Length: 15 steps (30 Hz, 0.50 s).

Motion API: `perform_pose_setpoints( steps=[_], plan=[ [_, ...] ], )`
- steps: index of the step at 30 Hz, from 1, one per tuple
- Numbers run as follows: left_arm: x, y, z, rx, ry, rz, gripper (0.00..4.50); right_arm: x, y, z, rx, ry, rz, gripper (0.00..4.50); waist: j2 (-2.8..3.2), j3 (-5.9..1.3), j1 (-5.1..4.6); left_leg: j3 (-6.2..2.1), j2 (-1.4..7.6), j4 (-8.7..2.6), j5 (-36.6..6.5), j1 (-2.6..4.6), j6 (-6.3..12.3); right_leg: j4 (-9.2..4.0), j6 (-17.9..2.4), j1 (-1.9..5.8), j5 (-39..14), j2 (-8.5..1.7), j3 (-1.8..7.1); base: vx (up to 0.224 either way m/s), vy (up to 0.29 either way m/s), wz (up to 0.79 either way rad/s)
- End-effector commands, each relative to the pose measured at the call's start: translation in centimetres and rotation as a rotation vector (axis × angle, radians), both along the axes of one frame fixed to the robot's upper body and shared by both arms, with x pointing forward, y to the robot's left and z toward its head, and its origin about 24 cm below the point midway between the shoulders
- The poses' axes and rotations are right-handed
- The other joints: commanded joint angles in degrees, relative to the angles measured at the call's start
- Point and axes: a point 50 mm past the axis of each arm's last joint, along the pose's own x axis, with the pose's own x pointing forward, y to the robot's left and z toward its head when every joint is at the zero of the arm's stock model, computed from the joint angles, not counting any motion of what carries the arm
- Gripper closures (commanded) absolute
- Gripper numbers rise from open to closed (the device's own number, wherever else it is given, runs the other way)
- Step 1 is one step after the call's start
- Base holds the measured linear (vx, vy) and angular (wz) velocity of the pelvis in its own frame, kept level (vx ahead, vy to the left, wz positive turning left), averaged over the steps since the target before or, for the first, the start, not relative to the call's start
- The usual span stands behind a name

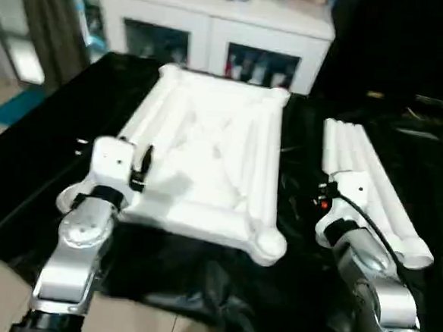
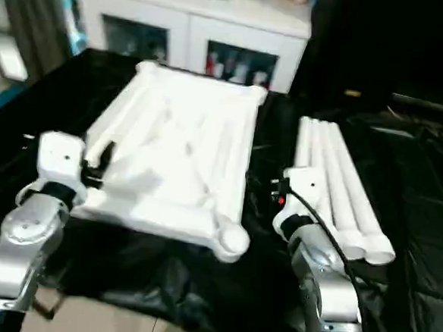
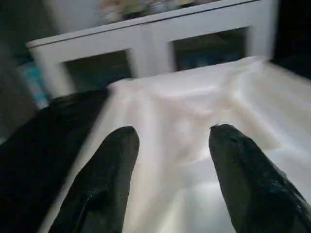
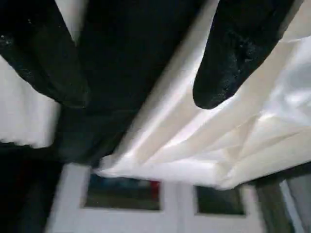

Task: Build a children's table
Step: Move to table

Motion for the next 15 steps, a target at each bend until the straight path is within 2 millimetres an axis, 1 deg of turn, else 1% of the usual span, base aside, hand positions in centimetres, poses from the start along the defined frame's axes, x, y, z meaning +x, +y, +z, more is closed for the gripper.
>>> perform_pose_setpoints(
  steps=[1, 2, 3, 4, 5, 6, 7, 8, 9, 10, 11, 12, 14, 15],
  plan=[
    [0.1, -1.0, 0.1, 0.000, -0.003, -0.061, 1.78, -0.1, -1.1, 0.7, -0.016, -0.014, -0.045, 0.75, -1.13, -3.23, 2.15, -5.01, 1.19, 2.32, -7.94, -3.30, 6.11, -10.93, -8.08, 7.91, -35.47, -10.84, 9.30, 0.194, -0.082, -0.10],
    [0.0, -1.3, 0.0, -0.020, 0.010, -0.096, 1.78, -0.2, -1.1, 0.9, -0.024, -0.014, -0.036, 0.75, -0.16, -3.58, 3.30, -6.27, 1.64, 2.34, -1.78, -4.78, 4.86, -10.06, -9.77, 9.12, -31.31, -11.36, 9.94, 0.124, -0.008, -0.03],
    [-0.2, -1.4, -0.1, -0.036, 0.020, -0.120, 1.78, -0.3, -1.1, 0.9, -0.030, -0.014, -0.029, 0.75, -0.21, -3.78, 2.08, -8.22, 1.33, 1.73, 7.25, -7.31, 2.86, -7.23, -10.36, 10.00, -16.28, -8.77, 7.84, 0.176, -0.038, -0.10],
    [-0.3, -1.6, -0.1, -0.037, 0.025, -0.147, 1.78, -0.4, -1.1, 1.1, -0.034, -0.016, -0.019, 0.75, 0.28, -3.85, 1.63, -8.39, 1.32, -0.67, 15.48, -7.28, 0.80, -5.35, -11.13, 8.43, 3.54, -5.43, 5.48, 0.088, -0.050, -0.07],
    [-0.4, -2.0, 0.0, -0.040, 0.021, -0.194, 1.78, -0.5, -1.1, 1.3, -0.037, -0.020, -0.001, 0.75, 1.24, -3.73, 1.23, -8.29, 1.88, -2.68, 19.79, -7.03, 0.04, -4.36, -10.80, 7.26, 10.54, -3.41, 3.54, 0.088, -0.050, -0.07],
    [-0.6, -2.2, 0.2, -0.049, 0.008, -0.238, 1.78, -0.7, -0.9, 1.6, -0.037, -0.029, 0.030, 0.75, 2.51, -3.73, 0.41, -7.89, 3.17, -4.15, 23.16, -6.59, 1.44, -3.88, -8.33, 5.17, 16.49, -0.91, 1.42, 0.065, 0.008, -0.03],
    [-0.9, -2.5, 0.3, -0.059, 0.010, -0.293, 1.78, -0.9, -0.8, 2.0, -0.044, -0.045, 0.076, 0.75, 3.53, -4.07, 0.13, -8.09, 5.06, -4.04, 18.30, -5.84, 1.48, -3.68, -8.69, 4.43, 13.89, -1.17, 1.20, 0.000, 0.000, 0.00],
    [-1.4, -3.2, 0.4, -0.067, 0.046, -0.423, 1.78, -1.4, -0.5, 2.7, -0.064, -0.051, 0.179, 0.75, 3.55, -4.23, 0.07, -8.04, 5.48, -4.06, 15.21, -5.57, 1.12, -3.77, -9.40, 4.52, 12.38, -1.47, 1.38, 0.066, 0.058, 0.00],
    [-1.5, -3.5, 0.4, -0.067, 0.057, -0.467, 1.78, -1.6, -0.5, 2.8, -0.069, -0.045, 0.216, 0.75, 3.28, -4.12, 0.15, -8.02, 5.99, -4.65, 9.92, -5.32, 0.51, -3.89, -11.65, 4.73, 11.87, -1.81, 1.65, 0.000, 0.000, 0.00],
    [-1.5, -3.5, 0.4, -0.067, 0.057, -0.467, 1.78, -1.6, -0.5, 2.8, -0.069, -0.045, 0.216, 0.75, 3.22, -3.78, 0.02, -7.73, 5.98, -4.89, 7.24, -5.28, 0.55, -4.28, -12.34, 4.52, 10.32, -1.92, 1.65, 0.000, 0.000, 0.00],
    [-1.7, -3.7, 0.5, -0.062, 0.064, -0.524, 1.78, -1.8, -0.5, 3.0, -0.097, -0.040, 0.270, 0.75, 3.90, -3.41, 0.02, -7.63, 6.14, -5.38, 1.92, -5.10, -0.22, -4.73, -13.37, 4.52, 5.14, -2.39, 1.59, 0.000, 0.000, 0.00],
    [-1.7, -4.0, 0.6, -0.038, 0.071, -0.589, 1.78, -2.0, -0.8, 3.3, -0.135, -0.025, 0.337, 0.75, 3.56, -2.98, -0.09, -7.37, 6.36, -5.82, -3.97, -4.67, -0.62, -5.52, -13.00, 4.47, -1.13, -2.38, 1.63, 0.000, 0.000, 0.00],
    [-1.7, -4.3, 0.8, -0.013, 0.091, -0.694, 1.78, -2.3, -1.3, 3.7, -0.185, -0.002, 0.426, 0.75, 3.62, -2.47, -0.22, -7.12, 6.41, -6.31, -9.09, -4.35, -1.00, -6.14, -12.53, 4.32, -8.11, -2.72, 1.74, 0.000, 0.000, 0.00],
    [-1.7, -4.6, 0.9, -0.019, 0.112, -0.767, 1.78, -2.3, -1.7, 4.1, -0.199, 0.014, 0.467, 0.75, 3.53, -2.42, -0.24, -6.82, 6.32, -6.24, -10.79, -4.22, -1.56, -6.55, -11.75, 4.23, -12.39, -3.04, 1.96, 0.000, 0.000, 0.00]
  ],
)
